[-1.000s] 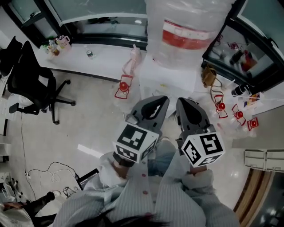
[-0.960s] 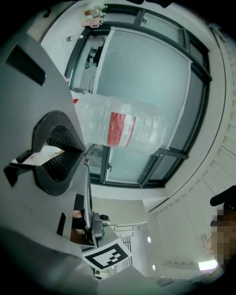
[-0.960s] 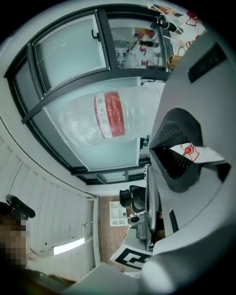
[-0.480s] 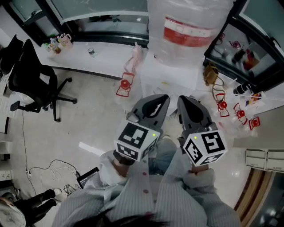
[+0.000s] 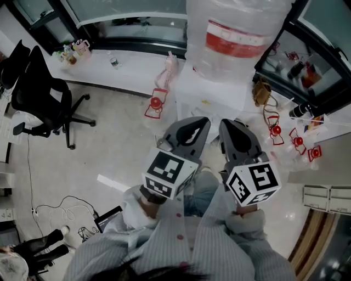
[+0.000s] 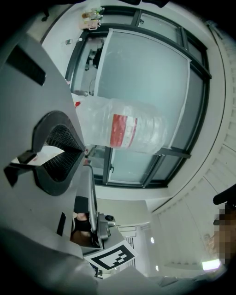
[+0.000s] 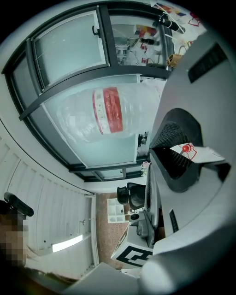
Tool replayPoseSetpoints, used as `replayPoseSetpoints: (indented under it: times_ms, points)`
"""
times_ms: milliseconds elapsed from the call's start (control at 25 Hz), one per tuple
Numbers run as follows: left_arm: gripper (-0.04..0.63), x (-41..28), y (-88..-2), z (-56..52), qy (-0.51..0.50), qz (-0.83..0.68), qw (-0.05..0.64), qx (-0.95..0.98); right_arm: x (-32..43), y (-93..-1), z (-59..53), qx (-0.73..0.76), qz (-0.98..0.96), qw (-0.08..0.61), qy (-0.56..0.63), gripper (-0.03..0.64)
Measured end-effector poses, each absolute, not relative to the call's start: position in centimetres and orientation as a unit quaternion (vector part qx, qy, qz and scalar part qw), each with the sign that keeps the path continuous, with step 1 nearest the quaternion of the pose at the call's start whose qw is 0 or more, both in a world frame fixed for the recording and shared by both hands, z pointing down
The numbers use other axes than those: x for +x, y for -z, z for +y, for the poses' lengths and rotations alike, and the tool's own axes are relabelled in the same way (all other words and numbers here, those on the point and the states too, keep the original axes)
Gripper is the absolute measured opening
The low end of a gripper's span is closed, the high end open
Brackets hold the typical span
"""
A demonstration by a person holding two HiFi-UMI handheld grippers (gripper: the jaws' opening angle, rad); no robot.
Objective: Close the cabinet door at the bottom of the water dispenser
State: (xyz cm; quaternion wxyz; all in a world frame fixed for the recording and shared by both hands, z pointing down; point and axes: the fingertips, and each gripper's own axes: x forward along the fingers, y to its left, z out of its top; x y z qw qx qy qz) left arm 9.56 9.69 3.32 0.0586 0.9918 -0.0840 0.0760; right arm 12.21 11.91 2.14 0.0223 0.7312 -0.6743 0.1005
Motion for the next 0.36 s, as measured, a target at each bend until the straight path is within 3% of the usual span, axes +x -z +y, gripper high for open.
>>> replayPoseSetpoints:
  times_ms: [360]
  points:
    - [0.011, 9.12, -3.84, 8.82, -0.08, -0.087, 0.062, 0.991, 12.53, -2.54, 12.03, 0.739, -0.665, 0.02, -0.105, 0.014]
